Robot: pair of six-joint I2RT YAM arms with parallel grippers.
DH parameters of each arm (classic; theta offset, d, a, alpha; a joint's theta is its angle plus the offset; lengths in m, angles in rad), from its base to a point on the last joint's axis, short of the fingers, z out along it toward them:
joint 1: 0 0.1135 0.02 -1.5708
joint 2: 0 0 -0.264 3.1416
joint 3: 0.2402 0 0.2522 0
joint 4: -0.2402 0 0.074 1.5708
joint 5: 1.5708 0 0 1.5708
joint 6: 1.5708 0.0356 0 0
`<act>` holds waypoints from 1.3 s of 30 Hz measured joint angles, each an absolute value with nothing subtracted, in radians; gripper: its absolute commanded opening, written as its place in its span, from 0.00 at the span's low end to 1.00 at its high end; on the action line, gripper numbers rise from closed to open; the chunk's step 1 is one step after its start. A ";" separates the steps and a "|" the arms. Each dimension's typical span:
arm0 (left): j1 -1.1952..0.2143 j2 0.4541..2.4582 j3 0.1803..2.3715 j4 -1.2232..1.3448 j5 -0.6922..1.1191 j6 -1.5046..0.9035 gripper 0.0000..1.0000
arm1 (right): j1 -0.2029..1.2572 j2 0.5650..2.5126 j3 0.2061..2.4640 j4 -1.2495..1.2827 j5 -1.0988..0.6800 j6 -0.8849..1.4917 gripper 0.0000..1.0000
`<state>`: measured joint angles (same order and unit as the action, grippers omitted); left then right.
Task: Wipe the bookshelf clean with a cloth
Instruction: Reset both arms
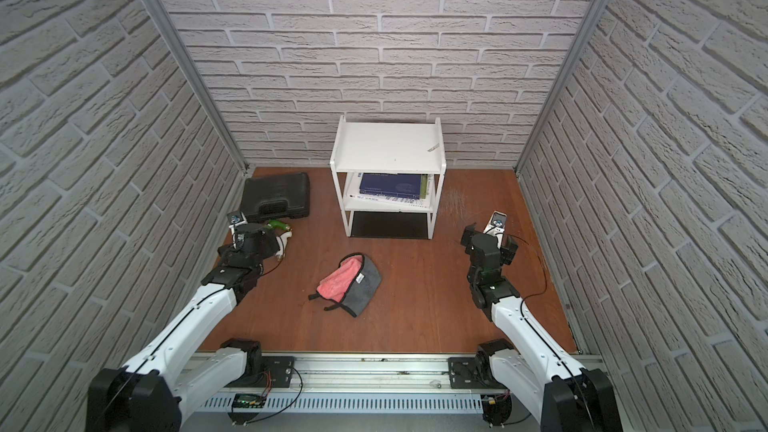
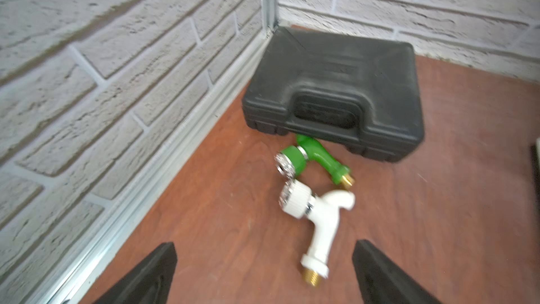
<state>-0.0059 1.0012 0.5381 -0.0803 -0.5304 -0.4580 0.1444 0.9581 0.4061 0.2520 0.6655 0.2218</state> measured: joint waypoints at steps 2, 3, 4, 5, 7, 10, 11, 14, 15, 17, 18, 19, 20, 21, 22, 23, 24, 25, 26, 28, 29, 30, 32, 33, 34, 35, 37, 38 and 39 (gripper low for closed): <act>0.025 1.025 0.489 0.033 -0.532 -0.416 0.98 | 0.136 0.984 0.375 0.281 0.702 0.213 0.99; 0.029 1.037 0.464 0.087 -0.529 -0.391 0.98 | 0.131 1.000 0.357 0.297 0.723 0.208 0.99; 0.030 1.054 0.437 0.144 -0.522 -0.362 0.98 | 0.125 1.014 0.342 0.311 0.742 0.205 0.99; 0.031 1.071 0.416 0.191 -0.511 -0.336 0.98 | 0.118 1.030 0.326 0.325 0.763 0.205 0.99; 0.032 1.118 0.390 0.274 -0.477 -0.288 0.98 | 0.103 1.057 0.303 0.352 0.793 0.207 0.99; 0.032 1.241 0.387 0.405 -0.386 -0.224 0.98 | 0.076 1.095 0.268 0.419 0.815 0.213 0.99; 0.032 1.276 0.390 0.431 -0.363 -0.206 0.98 | 0.070 1.103 0.262 0.432 0.814 0.213 0.99; 0.029 1.350 0.399 0.473 -0.329 -0.155 0.98 | 0.049 1.115 0.252 0.486 0.781 0.207 0.99; 0.029 1.360 0.400 0.493 -0.326 -0.142 0.98 | 0.044 1.119 0.251 0.506 0.761 0.202 0.99; 0.030 1.378 0.399 0.557 -0.317 -0.112 0.98 | 0.037 1.130 0.245 0.566 0.713 0.190 0.99; 0.031 1.388 0.399 0.592 -0.308 -0.104 0.98 | 0.035 1.135 0.236 0.601 0.689 0.183 0.99; 0.032 1.403 0.396 0.636 -0.294 -0.091 0.98 | 0.034 1.141 0.226 0.630 0.668 0.178 0.99; 0.034 1.418 0.390 0.678 -0.281 -0.080 0.98 | 0.033 1.148 0.215 0.657 0.645 0.174 0.99; 0.035 1.436 0.378 0.722 -0.267 -0.072 0.98 | 0.033 1.155 0.205 0.678 0.623 0.168 0.99; 0.035 1.454 0.366 0.763 -0.255 -0.065 0.98 | 0.033 1.163 0.196 0.698 0.600 0.164 0.99; 0.035 1.478 0.351 0.805 -0.244 -0.056 0.98 | 0.032 1.168 0.187 0.720 0.577 0.156 0.99; 0.034 1.505 0.342 0.841 -0.237 -0.047 0.98 | 0.031 1.173 0.180 0.738 0.558 0.149 0.99; 0.033 1.531 0.340 0.849 -0.236 -0.044 0.98 | 0.031 1.179 0.173 0.765 0.537 0.144 0.99; 0.029 1.547 0.341 0.846 -0.239 -0.041 0.98 | 0.031 1.187 0.167 0.793 0.521 0.138 0.99; 0.029 1.562 0.342 0.848 -0.245 -0.040 0.98 | 0.028 1.213 0.154 0.860 0.485 0.123 0.99; 0.029 1.562 0.342 0.853 -0.251 -0.041 0.98 | 0.027 1.232 0.150 0.891 0.463 0.117 0.99; 0.029 1.562 0.343 0.859 -0.255 -0.041 0.98 | 0.021 1.258 0.147 0.923 0.431 0.111 0.99; 0.029 1.562 0.348 0.865 -0.262 -0.041 0.98 | 0.009 1.325 0.147 0.994 0.365 0.094 0.99; 0.029 1.562 0.350 0.867 -0.264 -0.042 0.98 | 0.007 1.365 0.147 1.032 0.330 0.086 0.99; 0.029 1.562 0.352 0.870 -0.266 -0.043 0.98 | 0.004 1.414 0.147 1.075 0.293 0.073 0.99; 0.029 1.562 0.353 0.871 -0.267 -0.044 0.98 | 0.003 1.460 0.146 1.115 0.262 0.065 0.99; 0.029 1.562 0.353 0.876 -0.270 -0.044 0.98 | 0.003 1.541 0.143 1.186 0.200 0.043 0.99; 0.029 1.562 0.353 0.876 -0.270 -0.045 0.98 | 0.004 1.565 0.143 1.204 0.175 0.035 0.99; 0.029 1.562 0.353 0.876 -0.270 -0.045 0.98 | 0.004 1.581 0.142 1.223 0.152 0.026 0.99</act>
<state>0.0288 1.5616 0.3534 0.8761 -0.2699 -0.0448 0.0036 1.5810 0.1425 1.2232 0.1516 0.0261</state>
